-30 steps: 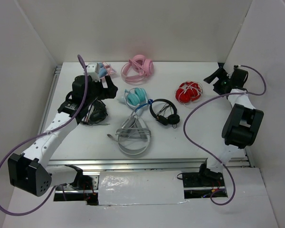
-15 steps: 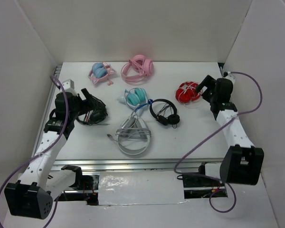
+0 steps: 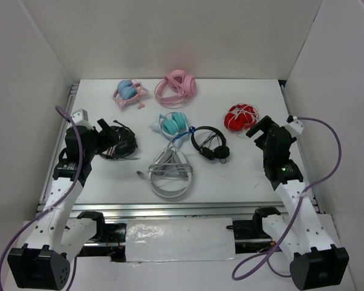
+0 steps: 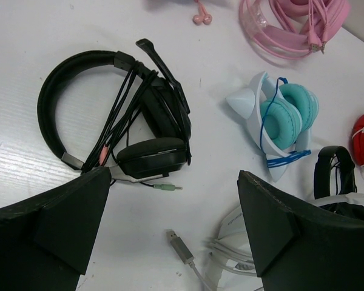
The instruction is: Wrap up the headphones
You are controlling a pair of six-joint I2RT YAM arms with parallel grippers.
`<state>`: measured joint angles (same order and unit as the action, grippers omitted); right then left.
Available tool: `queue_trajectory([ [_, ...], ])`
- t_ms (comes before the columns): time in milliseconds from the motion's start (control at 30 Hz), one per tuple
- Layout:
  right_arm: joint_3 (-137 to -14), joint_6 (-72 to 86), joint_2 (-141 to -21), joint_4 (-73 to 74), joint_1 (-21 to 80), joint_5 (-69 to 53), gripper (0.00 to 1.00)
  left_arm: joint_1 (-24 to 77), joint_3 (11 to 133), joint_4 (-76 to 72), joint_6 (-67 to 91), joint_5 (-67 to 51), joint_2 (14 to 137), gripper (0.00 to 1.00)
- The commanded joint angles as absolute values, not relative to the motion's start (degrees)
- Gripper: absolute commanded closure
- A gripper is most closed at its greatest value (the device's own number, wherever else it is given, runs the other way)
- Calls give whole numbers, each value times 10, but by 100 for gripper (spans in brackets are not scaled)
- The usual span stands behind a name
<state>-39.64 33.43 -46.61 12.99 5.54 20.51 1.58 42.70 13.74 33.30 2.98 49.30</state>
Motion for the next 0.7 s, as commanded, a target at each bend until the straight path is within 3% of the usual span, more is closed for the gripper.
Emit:
queue_trajectory([
  [0,-382,338,-437,128,70,251,0,11,421,115,340,18,488,1],
  [667,-395,328,-453,134,133,294,0,10,403,101,334,11,468,1],
])
